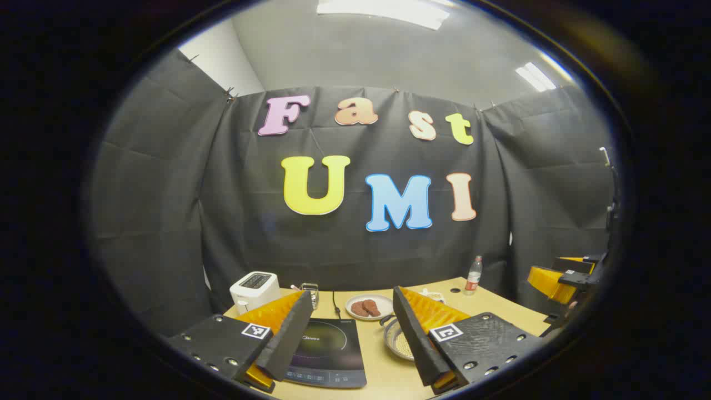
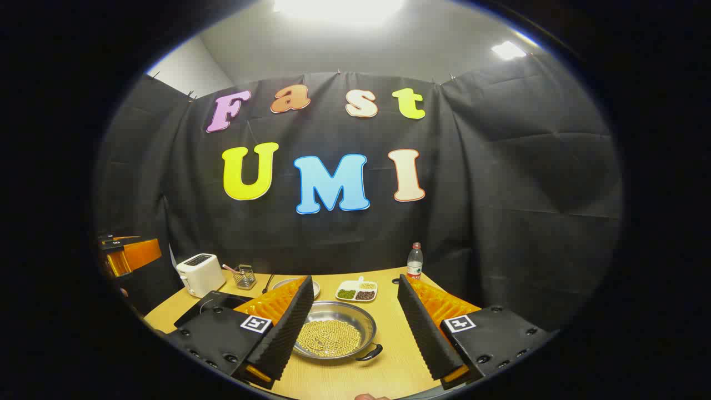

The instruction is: First push the handle of the pot to place it horizontally, then grasp the pot with both hands and set it on the induction cooktop.

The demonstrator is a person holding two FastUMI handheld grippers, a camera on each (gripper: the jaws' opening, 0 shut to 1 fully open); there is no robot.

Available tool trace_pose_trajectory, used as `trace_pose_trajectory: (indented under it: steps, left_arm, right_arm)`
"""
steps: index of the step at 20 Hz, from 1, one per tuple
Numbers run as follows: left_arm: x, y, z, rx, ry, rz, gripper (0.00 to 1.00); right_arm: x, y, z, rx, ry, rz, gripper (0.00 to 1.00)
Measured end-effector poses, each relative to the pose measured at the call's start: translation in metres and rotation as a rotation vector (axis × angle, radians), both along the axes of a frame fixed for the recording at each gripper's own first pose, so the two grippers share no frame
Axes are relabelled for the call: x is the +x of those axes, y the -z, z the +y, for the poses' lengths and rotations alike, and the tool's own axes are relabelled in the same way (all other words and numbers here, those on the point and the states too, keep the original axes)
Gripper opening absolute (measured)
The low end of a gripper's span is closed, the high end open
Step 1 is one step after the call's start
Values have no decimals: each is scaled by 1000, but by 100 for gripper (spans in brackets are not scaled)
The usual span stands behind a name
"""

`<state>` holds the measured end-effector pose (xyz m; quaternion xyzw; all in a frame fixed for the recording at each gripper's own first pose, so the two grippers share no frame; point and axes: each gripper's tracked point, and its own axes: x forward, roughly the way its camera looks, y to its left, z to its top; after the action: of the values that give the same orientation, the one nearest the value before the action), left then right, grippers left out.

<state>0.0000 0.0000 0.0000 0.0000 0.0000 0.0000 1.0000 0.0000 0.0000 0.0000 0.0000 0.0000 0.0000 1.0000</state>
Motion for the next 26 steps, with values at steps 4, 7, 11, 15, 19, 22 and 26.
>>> trace_pose_trajectory:
  steps: [4, 7, 11, 15, 19, 22, 26]
  left_arm:
    - [6, -1, -10, -7, 17, 2, 88]
    - [11, 1, -11, -13, 22, 7, 88]
    - [14, 2, -9, -11, 21, 10, 88]
    - [17, 6, -6, -23, 14, 17, 88]
    - [18, 6, -4, -10, 9, 9, 88]
    - [20, 9, -4, -24, 15, 16, 88]
    - [24, 14, 4, -34, 2, 26, 88]
  right_arm:
    - [4, 2, -7, -2, 21, 14, 97]
    - [7, 5, -10, 13, 28, 22, 96]
    - [8, 6, -10, 9, 31, 28, 94]
    - [11, 8, -10, 0, 26, 34, 94]
    - [15, 8, -15, 0, 35, 40, 96]
    - [20, 8, -12, 3, 28, 47, 97]
    - [31, 7, -5, -23, 10, 59, 96]
